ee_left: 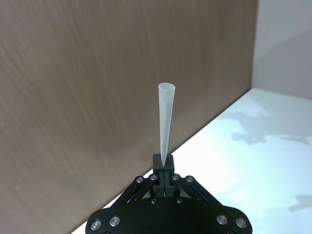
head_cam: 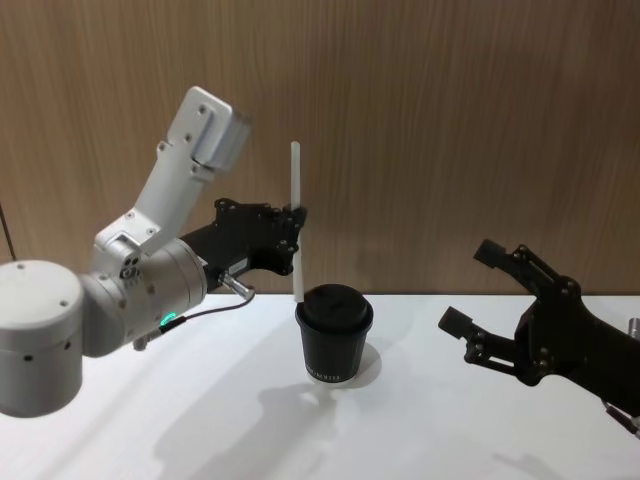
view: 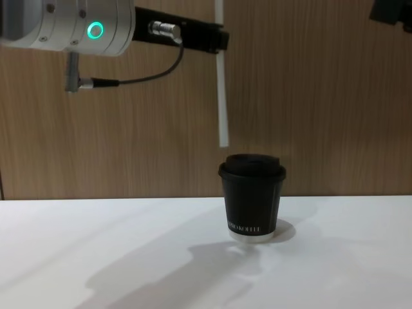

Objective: Pick up the straw with one hand, pass it to the other hand, and insert it into the cup.

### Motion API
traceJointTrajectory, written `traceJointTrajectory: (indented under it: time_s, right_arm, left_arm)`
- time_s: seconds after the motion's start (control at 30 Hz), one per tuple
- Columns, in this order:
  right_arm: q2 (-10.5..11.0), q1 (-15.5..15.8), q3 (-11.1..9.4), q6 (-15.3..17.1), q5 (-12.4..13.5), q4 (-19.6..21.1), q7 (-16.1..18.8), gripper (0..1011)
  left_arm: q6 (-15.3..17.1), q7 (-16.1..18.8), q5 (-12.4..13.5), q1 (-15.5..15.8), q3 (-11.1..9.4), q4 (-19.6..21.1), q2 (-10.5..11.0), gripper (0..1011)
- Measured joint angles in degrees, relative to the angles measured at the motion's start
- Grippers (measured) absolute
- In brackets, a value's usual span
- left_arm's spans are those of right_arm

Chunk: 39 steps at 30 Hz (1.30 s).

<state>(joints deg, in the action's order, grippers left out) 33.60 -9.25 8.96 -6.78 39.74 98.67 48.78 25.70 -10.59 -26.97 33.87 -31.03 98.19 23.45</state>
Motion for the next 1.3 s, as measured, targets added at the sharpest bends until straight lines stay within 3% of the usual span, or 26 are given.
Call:
traceJointTrajectory:
  time_s: [0.23,0.43,1.3]
  right_arm:
    - [0.0,0.0,0.0,0.0,0.0,0.0,0.0,1001]
    - [0.0,0.0,0.0,0.0,0.0,0.0,0.0,1001]
    - [0.0,0.0,0.0,0.0,0.0,0.0,0.0,1001]
  left_arm:
    - [3.57,0.94,1.13,1.65,-0.25,-1.25,-0.41,3]
    - [4.7,0.82,1.39,2.54,-0.27,-2.0,-0.83,4]
    - [5.26,-1.12,2.8,5.39,-0.97,-6.55,-3.5,4]
